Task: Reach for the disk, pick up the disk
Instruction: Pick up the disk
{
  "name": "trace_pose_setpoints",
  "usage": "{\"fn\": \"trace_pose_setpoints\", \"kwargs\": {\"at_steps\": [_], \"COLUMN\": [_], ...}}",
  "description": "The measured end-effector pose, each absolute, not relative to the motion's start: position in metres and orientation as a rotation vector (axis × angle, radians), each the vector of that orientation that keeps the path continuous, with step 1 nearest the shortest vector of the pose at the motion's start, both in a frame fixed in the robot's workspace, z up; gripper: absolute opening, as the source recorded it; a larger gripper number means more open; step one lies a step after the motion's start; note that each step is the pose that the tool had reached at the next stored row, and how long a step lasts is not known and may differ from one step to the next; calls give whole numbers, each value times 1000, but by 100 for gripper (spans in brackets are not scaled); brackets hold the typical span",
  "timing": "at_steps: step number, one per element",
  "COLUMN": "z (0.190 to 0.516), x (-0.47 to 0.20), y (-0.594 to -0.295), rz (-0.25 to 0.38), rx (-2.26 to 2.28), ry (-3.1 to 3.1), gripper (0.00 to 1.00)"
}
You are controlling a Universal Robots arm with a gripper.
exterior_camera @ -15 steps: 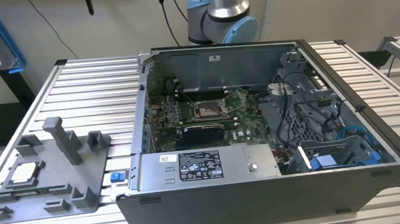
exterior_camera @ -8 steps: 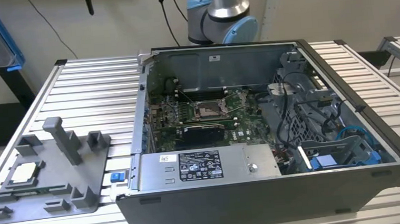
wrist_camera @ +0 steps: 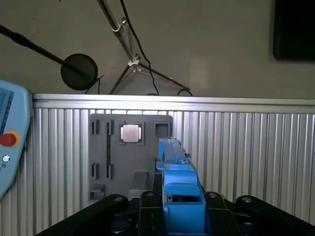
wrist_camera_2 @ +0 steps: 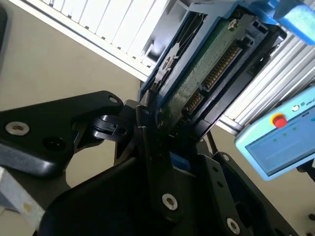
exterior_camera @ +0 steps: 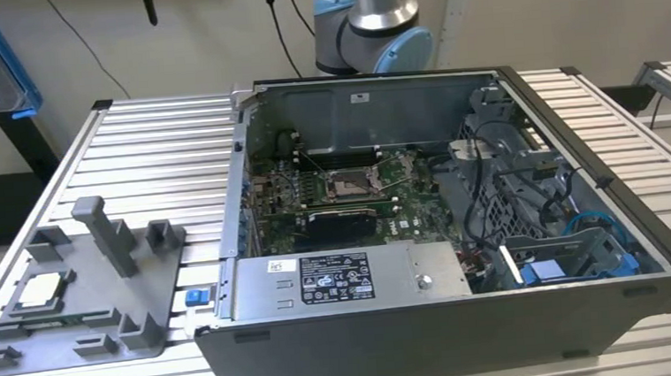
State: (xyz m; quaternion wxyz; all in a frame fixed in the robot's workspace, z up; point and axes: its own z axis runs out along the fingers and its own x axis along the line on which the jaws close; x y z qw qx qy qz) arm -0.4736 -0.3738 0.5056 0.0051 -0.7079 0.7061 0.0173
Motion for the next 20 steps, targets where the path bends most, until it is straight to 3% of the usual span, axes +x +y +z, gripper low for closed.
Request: {"fn": "trace_pose_setpoints", "kwargs": {"at_steps": [20], "z": [506], "x": [-402], "y": [-374], "rz": [62], "rx": [-2220], "ry": [2215], "gripper": [0]}}
